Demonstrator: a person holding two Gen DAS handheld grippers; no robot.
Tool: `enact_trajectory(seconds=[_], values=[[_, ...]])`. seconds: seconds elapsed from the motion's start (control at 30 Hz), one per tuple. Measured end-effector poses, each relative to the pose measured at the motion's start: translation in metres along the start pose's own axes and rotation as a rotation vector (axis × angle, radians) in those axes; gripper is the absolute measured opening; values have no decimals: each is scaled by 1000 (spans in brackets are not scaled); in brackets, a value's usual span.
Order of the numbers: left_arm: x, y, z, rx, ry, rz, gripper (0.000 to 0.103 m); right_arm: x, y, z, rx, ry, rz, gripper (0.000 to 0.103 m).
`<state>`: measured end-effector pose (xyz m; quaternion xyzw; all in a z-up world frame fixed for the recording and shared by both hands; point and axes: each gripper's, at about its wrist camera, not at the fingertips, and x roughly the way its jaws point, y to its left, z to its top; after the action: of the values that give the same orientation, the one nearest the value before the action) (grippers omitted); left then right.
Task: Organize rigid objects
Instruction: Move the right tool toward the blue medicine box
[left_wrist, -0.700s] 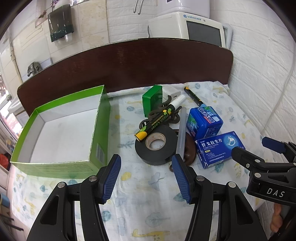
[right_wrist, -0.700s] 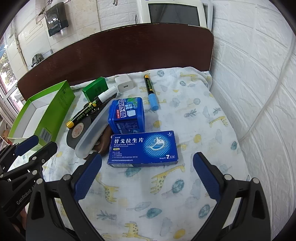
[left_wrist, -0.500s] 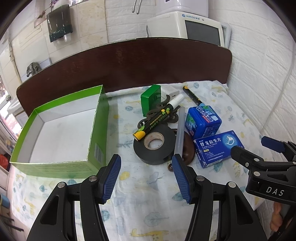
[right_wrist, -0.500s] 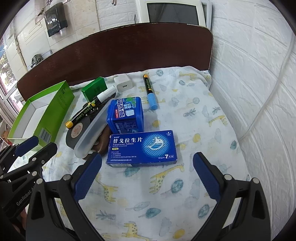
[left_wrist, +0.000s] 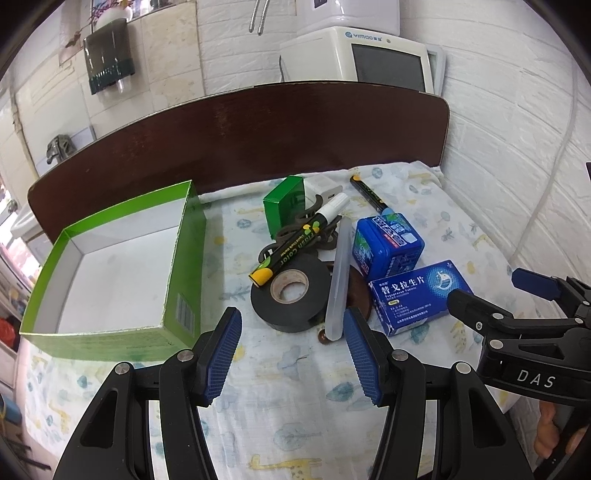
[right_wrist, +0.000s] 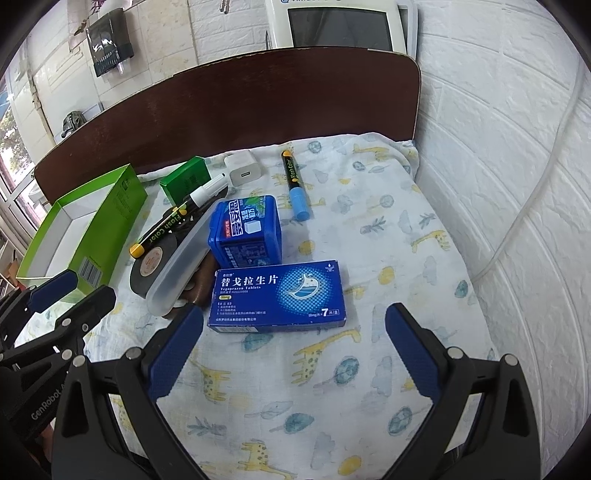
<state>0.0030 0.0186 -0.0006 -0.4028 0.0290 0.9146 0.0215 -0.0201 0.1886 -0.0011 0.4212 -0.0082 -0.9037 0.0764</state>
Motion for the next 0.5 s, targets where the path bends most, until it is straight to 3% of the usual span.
enact_trajectory(seconds=[0.5], values=[[0, -19, 3, 37, 8, -19, 58, -2, -15, -1, 20, -5, 6, 99]])
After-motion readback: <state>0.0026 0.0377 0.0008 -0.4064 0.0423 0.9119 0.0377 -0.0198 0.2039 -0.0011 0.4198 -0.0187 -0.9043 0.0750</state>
